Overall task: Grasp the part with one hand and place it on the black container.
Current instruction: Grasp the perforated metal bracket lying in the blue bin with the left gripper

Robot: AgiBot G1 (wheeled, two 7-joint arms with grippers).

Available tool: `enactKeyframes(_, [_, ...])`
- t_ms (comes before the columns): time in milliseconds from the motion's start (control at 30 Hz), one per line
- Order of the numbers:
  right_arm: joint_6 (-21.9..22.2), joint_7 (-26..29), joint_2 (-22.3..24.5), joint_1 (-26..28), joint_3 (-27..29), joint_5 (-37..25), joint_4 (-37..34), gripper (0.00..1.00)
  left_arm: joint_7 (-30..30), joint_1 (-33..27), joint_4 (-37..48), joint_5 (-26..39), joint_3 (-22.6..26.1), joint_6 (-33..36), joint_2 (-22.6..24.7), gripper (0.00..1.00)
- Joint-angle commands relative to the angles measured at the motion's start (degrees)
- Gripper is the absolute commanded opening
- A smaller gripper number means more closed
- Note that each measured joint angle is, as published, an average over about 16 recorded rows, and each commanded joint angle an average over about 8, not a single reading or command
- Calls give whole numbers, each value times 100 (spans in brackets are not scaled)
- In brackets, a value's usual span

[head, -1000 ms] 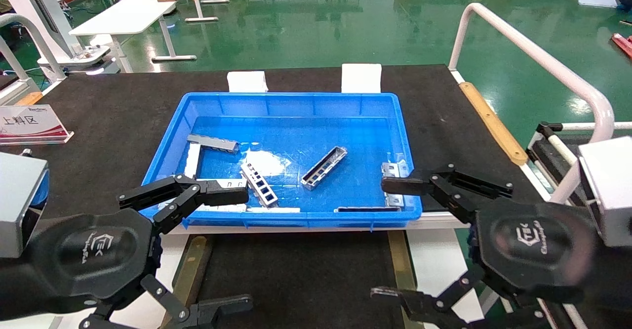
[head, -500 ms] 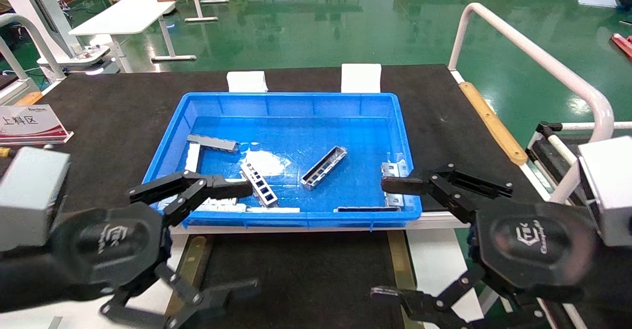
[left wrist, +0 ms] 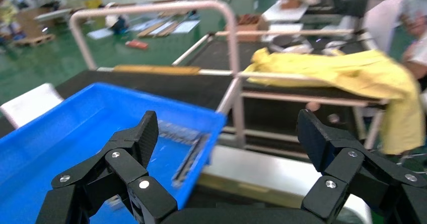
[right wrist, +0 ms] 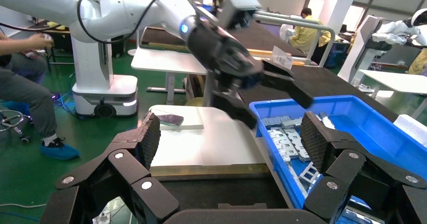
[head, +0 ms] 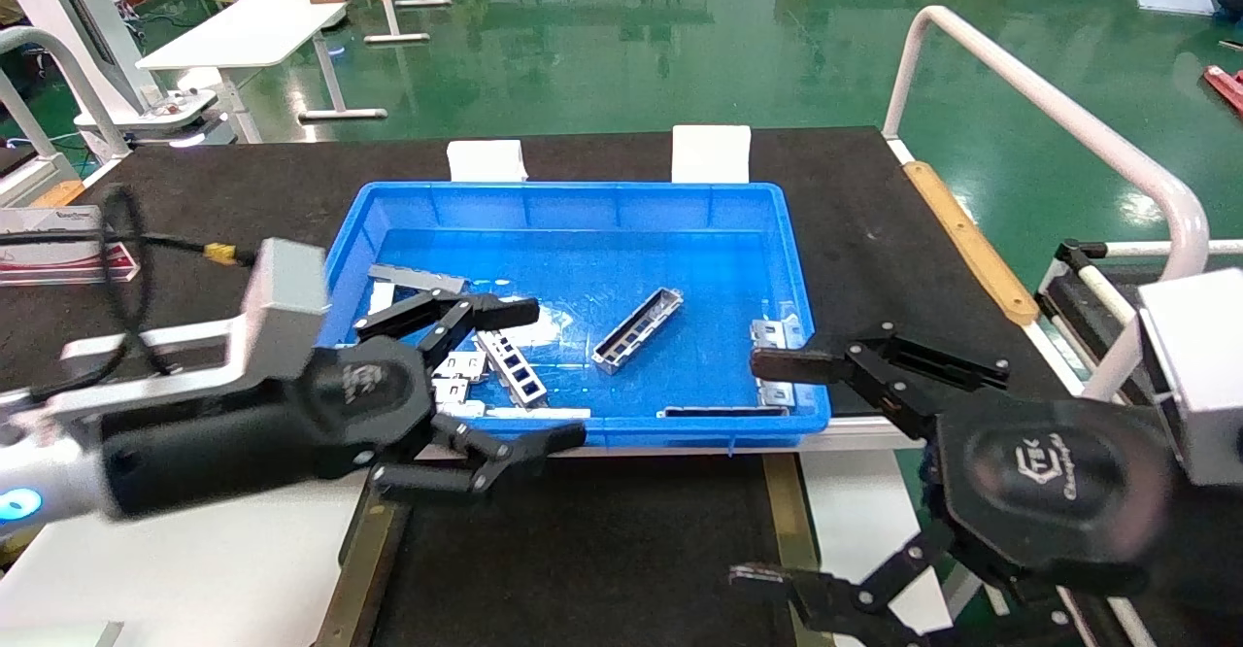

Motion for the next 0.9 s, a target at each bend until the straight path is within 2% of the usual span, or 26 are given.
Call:
enactKeyframes(33, [0, 0, 0, 0, 0, 0, 0, 100, -29, -96, 138, 174, 96, -119, 134, 100])
enactKeyframes(467, [0, 0, 0, 0, -1, 0, 0, 100, 138, -945, 1670, 1321, 689, -1122, 1502, 100])
enactKeyframes(900, [0, -1, 0, 0, -1, 1, 0, 100, 802, -1638, 3718, 1964, 953, -2309, 2864, 100])
